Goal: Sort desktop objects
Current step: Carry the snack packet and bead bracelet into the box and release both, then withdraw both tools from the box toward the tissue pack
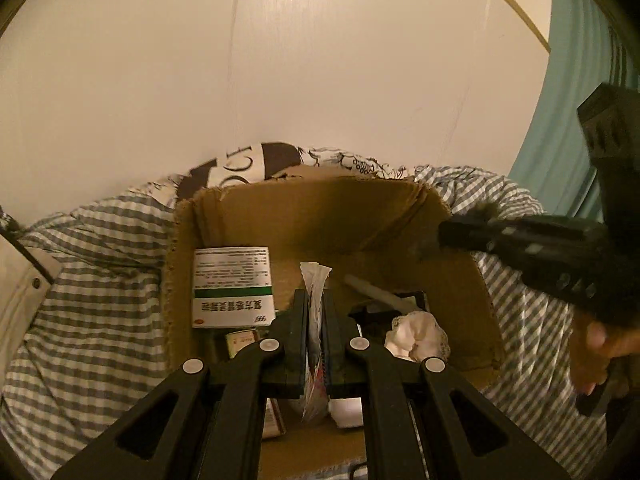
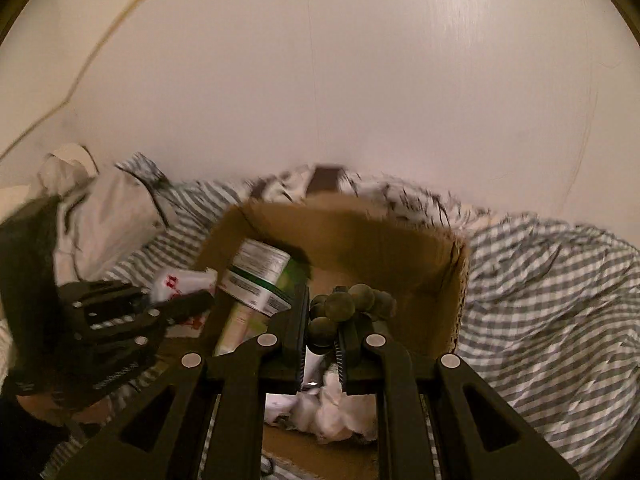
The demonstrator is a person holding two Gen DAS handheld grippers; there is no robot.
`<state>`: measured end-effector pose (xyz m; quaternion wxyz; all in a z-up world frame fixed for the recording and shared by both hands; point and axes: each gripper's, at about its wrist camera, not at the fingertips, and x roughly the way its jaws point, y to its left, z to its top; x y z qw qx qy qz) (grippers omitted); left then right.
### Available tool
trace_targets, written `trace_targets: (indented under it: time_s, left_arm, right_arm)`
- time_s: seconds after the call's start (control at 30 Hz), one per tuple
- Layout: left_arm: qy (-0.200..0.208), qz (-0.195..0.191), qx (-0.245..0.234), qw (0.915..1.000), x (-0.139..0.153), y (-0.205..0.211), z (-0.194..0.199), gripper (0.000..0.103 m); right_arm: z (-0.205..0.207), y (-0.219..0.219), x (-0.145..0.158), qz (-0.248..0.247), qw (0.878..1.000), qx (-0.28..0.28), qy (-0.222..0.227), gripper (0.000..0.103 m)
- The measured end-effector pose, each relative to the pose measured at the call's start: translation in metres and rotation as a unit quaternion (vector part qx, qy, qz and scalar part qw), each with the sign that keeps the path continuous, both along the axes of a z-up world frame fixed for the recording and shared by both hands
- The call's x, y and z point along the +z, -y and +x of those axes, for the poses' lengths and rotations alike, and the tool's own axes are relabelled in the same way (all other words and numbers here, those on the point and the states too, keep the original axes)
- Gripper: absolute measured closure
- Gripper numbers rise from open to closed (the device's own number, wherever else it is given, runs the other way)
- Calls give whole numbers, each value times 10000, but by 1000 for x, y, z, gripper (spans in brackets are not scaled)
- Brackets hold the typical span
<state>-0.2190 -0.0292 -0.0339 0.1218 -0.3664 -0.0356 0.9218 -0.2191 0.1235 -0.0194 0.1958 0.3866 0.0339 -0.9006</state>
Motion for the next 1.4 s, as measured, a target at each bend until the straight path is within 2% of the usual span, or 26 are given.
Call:
trace_targets:
  time_s: [0.1, 0.17, 0.2, 0.23, 0.27, 0.3, 0.33, 0.37, 0.43, 0.5, 0.57, 0.63, 0.8, 0.87, 0.93, 1.03, 1.13, 1.3, 1.4]
  left_arm:
    - [161, 5, -180, 9997, -8, -8, -9, 97]
    - [212, -79, -184, 9996, -14, -12, -11, 95]
    - [242, -73, -205, 9995, -17, -13, -11, 91]
    - [284, -41, -229, 9993, -20, -13, -11, 81]
    - [317, -23, -239, 9992, -22, -13, -11, 67]
    - [329, -28, -217, 9992, -24, -13, -11, 59]
    - [310, -62, -141, 9994, -25, -12, -11, 45]
    - [285, -103, -59, 9995, -25, -10, -9, 40]
    - [254, -104, -14, 9996, -23, -7, -6, 39]
    - [229, -106, -4, 9997, -22, -4, -3, 33]
    - [147, -196, 61, 9997, -19, -3, 3, 19]
    - [27, -301, 123, 9995, -15, -1, 9, 12]
    - [-173, -347, 230, 9990, 0, 2, 28, 11]
    - [-333, -483, 269, 9979, 6, 2, 38, 0]
    - [-725, -659, 334, 9946, 14, 3, 57, 0]
    - [-994, -881, 350, 9905, 15, 1, 76, 0]
    - [-1130, -1047, 461, 9870, 6, -1, 91, 0]
    - [-861, -1046, 407, 9899, -10, -8, 114, 0]
    - [-529, -1004, 621, 9916, -26, -8, 122, 0]
  right_arm:
    - [-12, -3, -16, 26, 9995, -100, 298, 92]
    - [-20, -6, -25, 19, 9983, -228, 534, 82]
    - [-22, -9, -27, 28, 9975, -314, 638, 56]
    - [-22, -12, -29, 14, 9967, -402, 711, 32]
    - [-22, -14, -29, -7, 9962, -459, 737, 32]
    - [-22, -16, -29, -13, 9959, -484, 761, 32]
    - [-20, -18, -27, 3, 9959, -496, 753, 32]
    - [-18, -19, -25, 21, 9960, -521, 719, 32]
    - [-12, -23, -20, 19, 9965, -570, 619, 32]
    - [-6, -28, -16, -58, 9967, -613, 538, 32]
    - [2, -33, -11, -117, 9965, -700, 441, 32]
    - [10, -35, -6, -167, 9969, -683, 343, 32]
    - [36, -37, 0, -289, 9962, -821, -96, 29]
    - [50, -36, 5, -340, 9949, -878, -356, 22]
    - [66, -36, 10, -275, 9922, -1015, -675, 7]
    - [85, -36, 13, -93, 9879, -1176, -1010, 0]
    - [108, -37, 7, -88, 9809, -1477, -1261, 0]
    - [138, -39, -11, -80, 9790, -1588, -1274, 0]
    - [153, -40, -24, -111, 9801, -1677, -1057, 0]
